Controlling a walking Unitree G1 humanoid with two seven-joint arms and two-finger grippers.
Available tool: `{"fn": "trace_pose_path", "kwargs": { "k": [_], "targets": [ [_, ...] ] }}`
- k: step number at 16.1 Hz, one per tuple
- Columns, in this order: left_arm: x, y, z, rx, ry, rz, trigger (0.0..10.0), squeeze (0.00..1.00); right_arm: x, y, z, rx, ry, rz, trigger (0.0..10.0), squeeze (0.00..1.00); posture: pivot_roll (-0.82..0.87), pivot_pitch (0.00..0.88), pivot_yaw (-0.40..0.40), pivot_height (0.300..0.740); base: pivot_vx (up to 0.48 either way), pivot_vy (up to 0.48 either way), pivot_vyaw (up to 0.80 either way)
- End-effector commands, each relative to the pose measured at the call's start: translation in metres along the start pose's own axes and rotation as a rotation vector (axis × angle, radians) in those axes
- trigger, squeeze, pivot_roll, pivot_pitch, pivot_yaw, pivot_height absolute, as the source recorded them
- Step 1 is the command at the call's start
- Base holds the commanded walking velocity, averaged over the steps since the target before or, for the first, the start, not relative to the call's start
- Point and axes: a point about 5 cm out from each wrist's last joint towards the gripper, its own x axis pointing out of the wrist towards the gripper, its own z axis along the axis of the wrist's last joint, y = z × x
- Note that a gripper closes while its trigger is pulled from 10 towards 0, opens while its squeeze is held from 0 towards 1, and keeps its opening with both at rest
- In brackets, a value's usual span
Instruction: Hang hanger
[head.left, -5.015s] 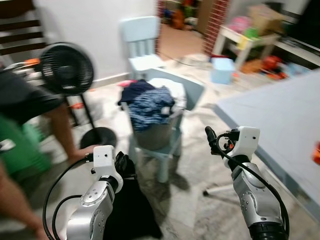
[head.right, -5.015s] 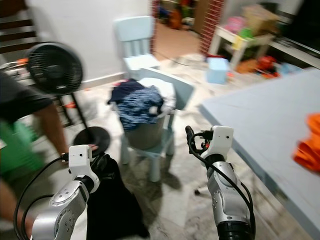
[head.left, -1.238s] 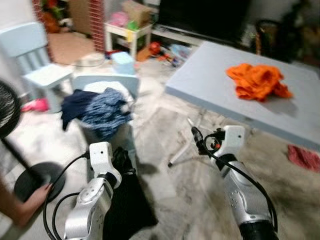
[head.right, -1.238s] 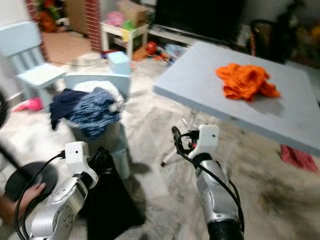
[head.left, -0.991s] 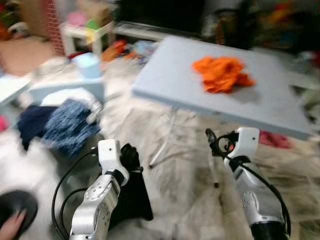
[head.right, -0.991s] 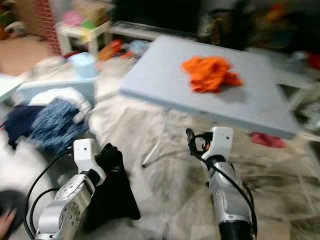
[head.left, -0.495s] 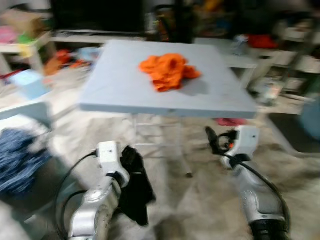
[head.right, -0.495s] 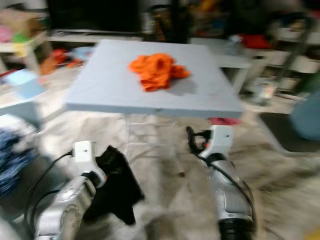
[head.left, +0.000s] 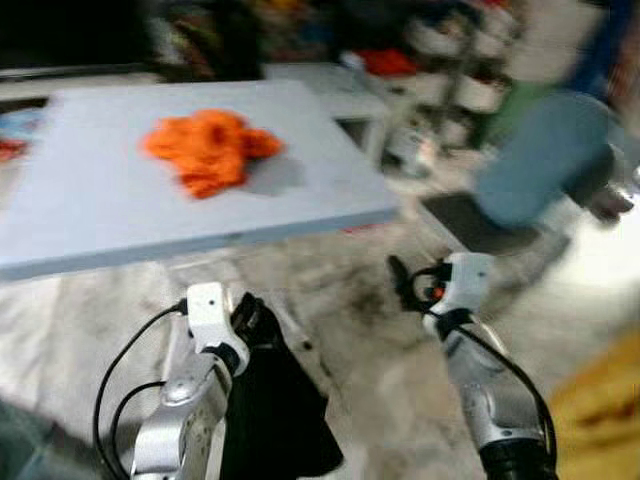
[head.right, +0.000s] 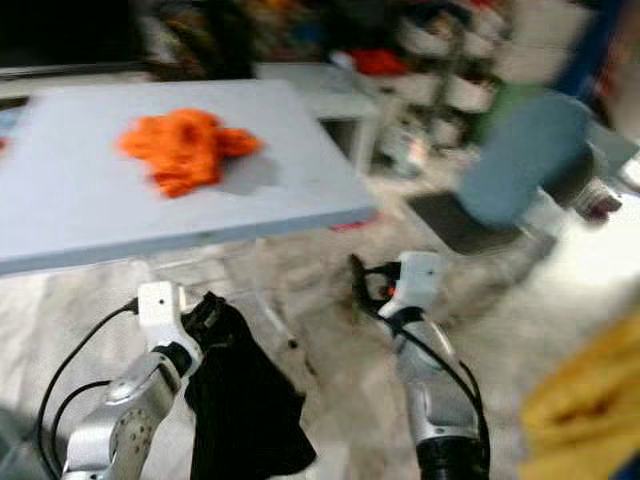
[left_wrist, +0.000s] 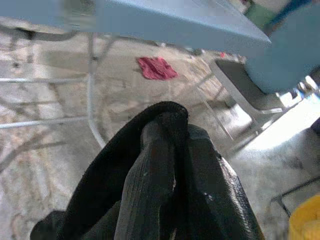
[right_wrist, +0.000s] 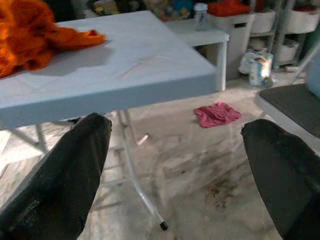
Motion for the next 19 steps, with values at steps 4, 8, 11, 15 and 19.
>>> {"fn": "trace_pose_path", "kwargs": {
  "k": [4, 8, 11, 15, 19],
  "targets": [
    [0.0034, -0.0107, 0.0060, 0.003, -0.021, -0.039, 10.0, 0.00, -0.0006, -0.0100, 0.0058, -0.013, -0.017, -0.028, 10.0, 0.00, -0.06, 0.000, -0.073, 0.740, 0.255, 0.000, -0.80],
    [0.0037, -0.0097, 0.0049, 0.004, -0.008, -0.029, 10.0, 0.00, -0.0003, -0.0100, 0.0056, -0.009, -0.015, -0.031, 10.0, 0.00, -0.06, 0.000, -0.074, 0.740, 0.191, 0.000, -0.40],
    [0.0067, -0.0083, 0.0076, -0.025, -0.017, 0.033, 10.0, 0.00, 0.0012, -0.0068, 0.0068, -0.004, -0.018, -0.028, 10.0, 0.00, -0.06, 0.000, -0.073, 0.740, 0.000, 0.000, 0.00],
    [0.0085, -0.0086, 0.0089, -0.051, -0.011, 0.015, 10.0, 0.00, 0.0027, -0.0056, 0.0074, -0.001, -0.020, -0.023, 10.0, 0.00, -0.06, 0.000, -0.075, 0.740, 0.000, 0.000, 0.00],
    [0.0091, -0.0105, 0.0090, -0.056, -0.011, 0.009, 10.0, 0.00, 0.0037, -0.0053, 0.0077, -0.002, -0.021, -0.020, 10.0, 0.00, -0.06, 0.000, -0.075, 0.740, 0.000, 0.000, -0.20]
  ]
}}
